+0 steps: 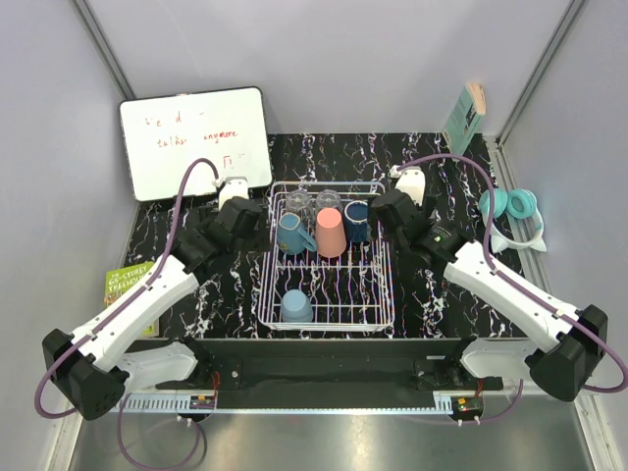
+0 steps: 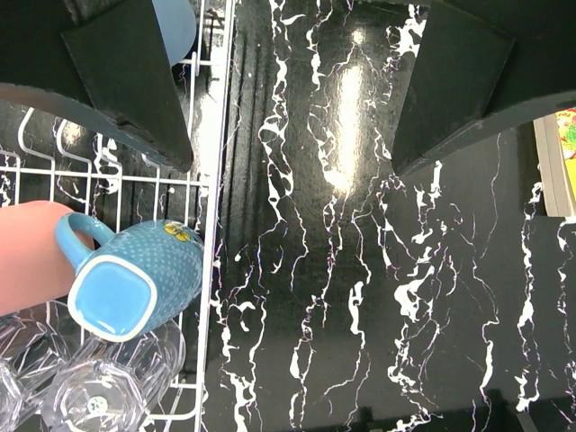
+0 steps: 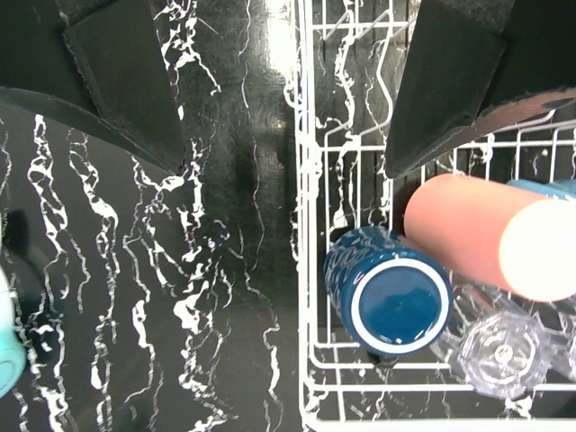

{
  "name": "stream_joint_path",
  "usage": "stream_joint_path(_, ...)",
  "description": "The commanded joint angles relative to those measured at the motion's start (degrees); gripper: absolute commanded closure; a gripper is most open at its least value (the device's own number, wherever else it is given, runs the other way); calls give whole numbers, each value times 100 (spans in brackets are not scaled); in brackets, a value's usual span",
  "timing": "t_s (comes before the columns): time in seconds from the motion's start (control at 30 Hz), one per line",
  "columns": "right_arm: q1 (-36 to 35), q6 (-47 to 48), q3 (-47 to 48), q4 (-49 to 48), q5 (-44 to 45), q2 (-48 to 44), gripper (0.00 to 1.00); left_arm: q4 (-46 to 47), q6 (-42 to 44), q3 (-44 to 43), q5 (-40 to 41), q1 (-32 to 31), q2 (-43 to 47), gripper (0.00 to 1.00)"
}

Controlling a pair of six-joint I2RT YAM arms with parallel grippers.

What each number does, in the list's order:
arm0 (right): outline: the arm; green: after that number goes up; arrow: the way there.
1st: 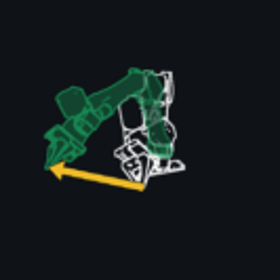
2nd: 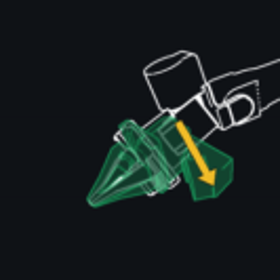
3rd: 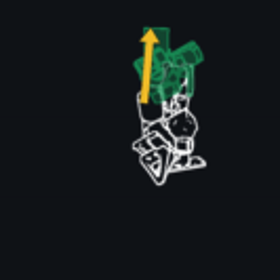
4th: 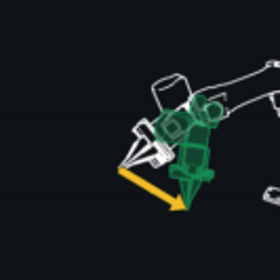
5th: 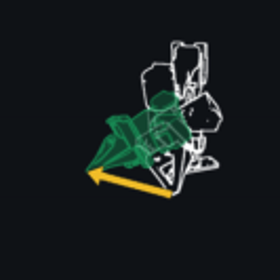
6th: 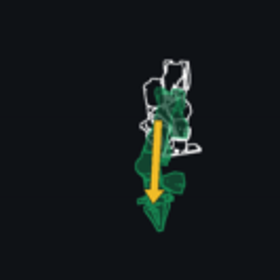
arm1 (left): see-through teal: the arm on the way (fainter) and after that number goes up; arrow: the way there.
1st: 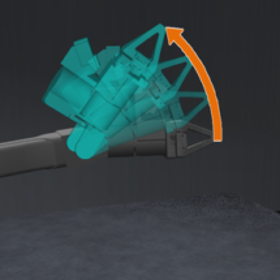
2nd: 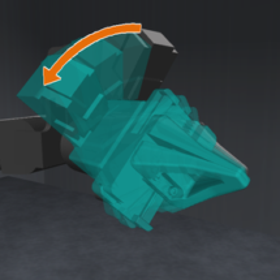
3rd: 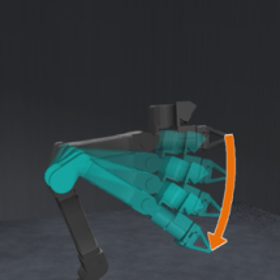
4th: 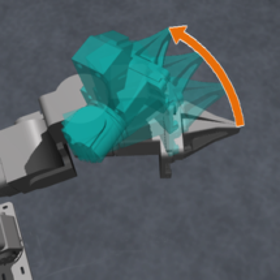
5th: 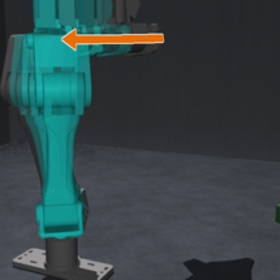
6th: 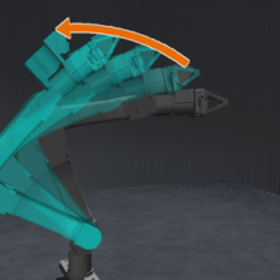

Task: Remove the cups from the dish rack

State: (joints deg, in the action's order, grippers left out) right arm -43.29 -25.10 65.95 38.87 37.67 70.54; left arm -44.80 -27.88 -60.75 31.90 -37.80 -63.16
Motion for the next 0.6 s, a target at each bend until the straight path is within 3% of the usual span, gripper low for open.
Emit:
stream_joint_path(0.0,-22,76,-56,-222,-251,-93,0,252,54,37,-96,-17,154,1)
stream_joint_path(0.3,-22,23,-390,-266,-207,-295,0,243,133,11,-325,-104,128,1)
stream_joint_path(0.57,-22,-56,-610,-345,-190,-550,0,42,-489,55,-246,-1351,919,1)
